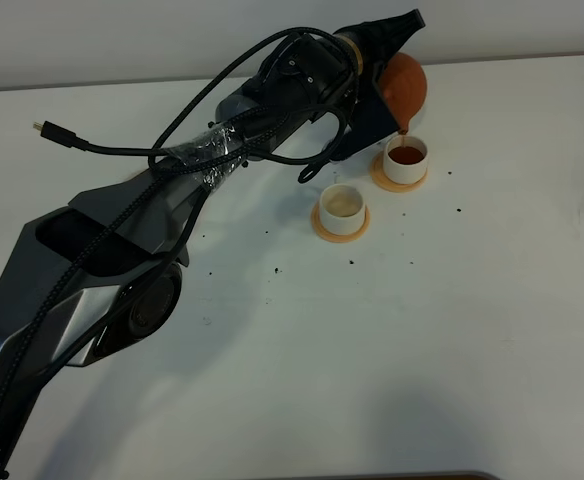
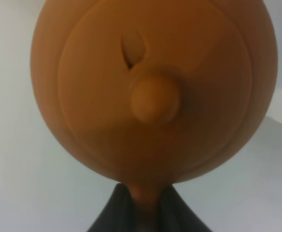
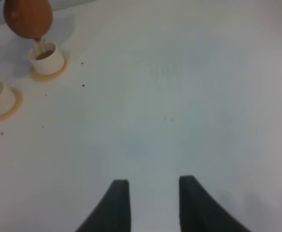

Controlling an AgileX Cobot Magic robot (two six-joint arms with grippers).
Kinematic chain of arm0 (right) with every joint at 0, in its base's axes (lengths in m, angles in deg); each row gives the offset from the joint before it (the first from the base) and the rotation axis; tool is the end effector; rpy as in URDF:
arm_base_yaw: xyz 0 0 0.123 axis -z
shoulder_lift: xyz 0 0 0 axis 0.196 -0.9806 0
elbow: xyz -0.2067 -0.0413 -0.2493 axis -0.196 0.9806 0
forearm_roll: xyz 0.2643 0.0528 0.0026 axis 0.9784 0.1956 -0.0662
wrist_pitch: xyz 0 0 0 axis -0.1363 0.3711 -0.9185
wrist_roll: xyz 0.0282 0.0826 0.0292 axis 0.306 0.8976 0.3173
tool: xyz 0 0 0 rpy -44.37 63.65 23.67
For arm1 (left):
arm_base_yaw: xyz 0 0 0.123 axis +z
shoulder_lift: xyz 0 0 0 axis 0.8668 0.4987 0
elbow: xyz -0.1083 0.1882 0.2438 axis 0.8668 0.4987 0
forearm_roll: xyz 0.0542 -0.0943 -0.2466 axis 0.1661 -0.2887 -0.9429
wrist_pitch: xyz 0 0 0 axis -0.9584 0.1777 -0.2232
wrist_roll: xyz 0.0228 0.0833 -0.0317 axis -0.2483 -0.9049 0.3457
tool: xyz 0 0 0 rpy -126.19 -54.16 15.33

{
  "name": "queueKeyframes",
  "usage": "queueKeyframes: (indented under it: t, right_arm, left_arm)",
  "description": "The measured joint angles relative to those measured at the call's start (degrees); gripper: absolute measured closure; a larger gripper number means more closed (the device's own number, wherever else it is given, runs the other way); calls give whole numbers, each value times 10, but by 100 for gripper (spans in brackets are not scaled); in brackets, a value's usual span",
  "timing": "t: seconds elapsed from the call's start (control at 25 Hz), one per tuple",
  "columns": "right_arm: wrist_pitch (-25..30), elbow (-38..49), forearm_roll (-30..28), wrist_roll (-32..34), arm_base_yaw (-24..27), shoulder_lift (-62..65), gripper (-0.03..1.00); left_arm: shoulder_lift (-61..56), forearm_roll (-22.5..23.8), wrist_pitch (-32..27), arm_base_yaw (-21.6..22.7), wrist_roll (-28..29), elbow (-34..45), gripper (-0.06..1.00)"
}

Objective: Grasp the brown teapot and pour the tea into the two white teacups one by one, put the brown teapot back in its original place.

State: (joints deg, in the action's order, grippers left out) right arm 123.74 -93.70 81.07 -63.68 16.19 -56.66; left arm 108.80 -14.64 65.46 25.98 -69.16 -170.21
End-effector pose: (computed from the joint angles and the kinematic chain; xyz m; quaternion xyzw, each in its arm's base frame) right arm -0.0285 0.0220 0.2860 -0.0213 0.8482 0.0675 0.5249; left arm 0.5468 -0.3542 0.1880 0.8405 0.0868 0.4598 0.2731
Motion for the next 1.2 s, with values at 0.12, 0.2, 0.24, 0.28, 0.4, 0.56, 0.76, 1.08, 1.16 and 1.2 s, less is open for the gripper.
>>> queueKeyframes:
  t: [0.12, 0.2, 0.24, 0.28, 0.4, 0.56, 0.76, 1.08, 1.16, 1.2]
  right_arm:
    - [0, 0, 0, 0, 0, 0, 73]
    - [0, 0, 0, 0, 0, 0, 73]
    - [0, 0, 0, 0, 0, 0, 73]
    - [0, 0, 0, 0, 0, 0, 73]
    - [0, 0, 0, 0, 0, 0, 73]
    - [0, 0, 0, 0, 0, 0, 73]
    - [0, 0, 0, 0, 0, 0, 73]
    - [0, 0, 0, 0, 0, 0, 73]
    - [0, 0, 0, 0, 0, 0, 73]
    - [0, 0, 0, 0, 0, 0, 73]
  left_arm:
    - [0, 0, 3, 0, 0, 0, 83]
    - [0, 0, 6, 0, -2, 0, 83]
    - [0, 0, 11, 0, -4, 0, 83]
    - [0, 0, 13, 0, -7, 0, 83]
    - [0, 0, 21, 0, -18, 0, 83]
    - [0, 0, 22, 0, -23, 0, 83]
    - [0, 0, 23, 0, -23, 0, 83]
    - [0, 0, 23, 0, -24, 0, 83]
    - [0, 0, 23, 0, -24, 0, 83]
    - [0, 0, 22, 0, -24, 0, 83]
